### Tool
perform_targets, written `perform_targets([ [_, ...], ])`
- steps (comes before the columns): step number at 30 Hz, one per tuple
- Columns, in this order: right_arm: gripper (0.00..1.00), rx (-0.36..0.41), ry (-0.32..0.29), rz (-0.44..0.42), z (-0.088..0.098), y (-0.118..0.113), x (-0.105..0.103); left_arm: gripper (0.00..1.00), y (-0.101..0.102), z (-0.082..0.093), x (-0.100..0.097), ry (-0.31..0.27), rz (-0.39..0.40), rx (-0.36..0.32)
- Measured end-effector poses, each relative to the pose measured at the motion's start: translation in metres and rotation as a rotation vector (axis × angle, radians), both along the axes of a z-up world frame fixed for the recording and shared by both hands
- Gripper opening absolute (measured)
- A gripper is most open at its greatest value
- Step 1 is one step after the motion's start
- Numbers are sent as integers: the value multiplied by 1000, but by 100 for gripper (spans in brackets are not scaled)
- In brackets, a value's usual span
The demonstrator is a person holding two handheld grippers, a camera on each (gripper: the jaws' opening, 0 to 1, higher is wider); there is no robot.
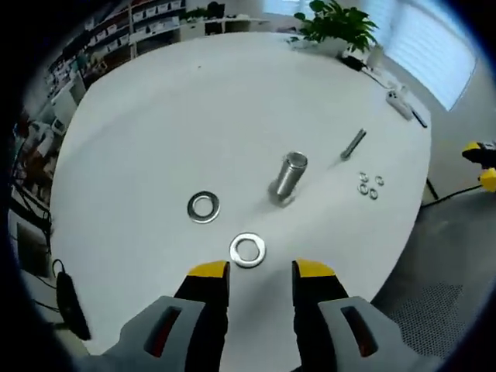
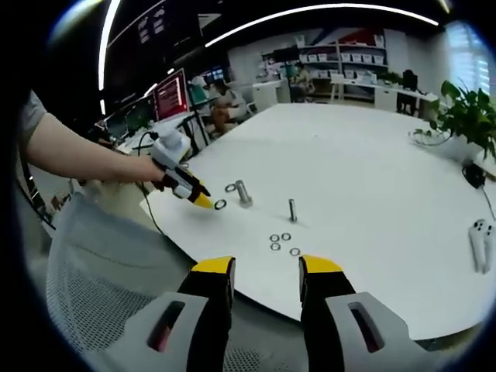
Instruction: Place the washer onto the threaded stud by aligning its center hole with the stud, sliding it down to the base, and recovering from edge contact or off-axis alignment until the washer reaches the visible bottom stop.
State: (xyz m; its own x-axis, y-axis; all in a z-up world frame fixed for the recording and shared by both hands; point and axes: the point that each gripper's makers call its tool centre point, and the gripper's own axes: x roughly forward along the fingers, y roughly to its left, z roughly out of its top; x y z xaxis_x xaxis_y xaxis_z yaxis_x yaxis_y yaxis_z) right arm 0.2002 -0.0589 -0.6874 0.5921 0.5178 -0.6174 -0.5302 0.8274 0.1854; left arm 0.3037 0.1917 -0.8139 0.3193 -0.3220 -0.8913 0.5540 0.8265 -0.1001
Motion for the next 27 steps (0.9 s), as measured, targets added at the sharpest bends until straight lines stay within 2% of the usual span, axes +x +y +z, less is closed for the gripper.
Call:
perform_targets([
  [5, 35, -1, -1, -10, 0, -2, 1, 30, 2, -9, 10, 20, -6, 20],
  [10, 35, -3, 0, -25, 0, -5, 2, 30, -3, -13, 11, 28, -52, 50],
  [20, 35, 2, -4, -35, 1, -6, 3, 28, 0, -23, 9, 74, -68, 90],
  [21, 35, -1, -3, -31, 0, -6, 3, 27, 0, -22, 11, 57, -78, 92],
  [24, 35, -5, -2, -28, 0, -6, 2, 27, -3, -22, 14, 61, -77, 87],
  [27, 35, -2, -3, -32, 0, -6, 3, 23, 0, -23, 15, 52, -154, 158],
])
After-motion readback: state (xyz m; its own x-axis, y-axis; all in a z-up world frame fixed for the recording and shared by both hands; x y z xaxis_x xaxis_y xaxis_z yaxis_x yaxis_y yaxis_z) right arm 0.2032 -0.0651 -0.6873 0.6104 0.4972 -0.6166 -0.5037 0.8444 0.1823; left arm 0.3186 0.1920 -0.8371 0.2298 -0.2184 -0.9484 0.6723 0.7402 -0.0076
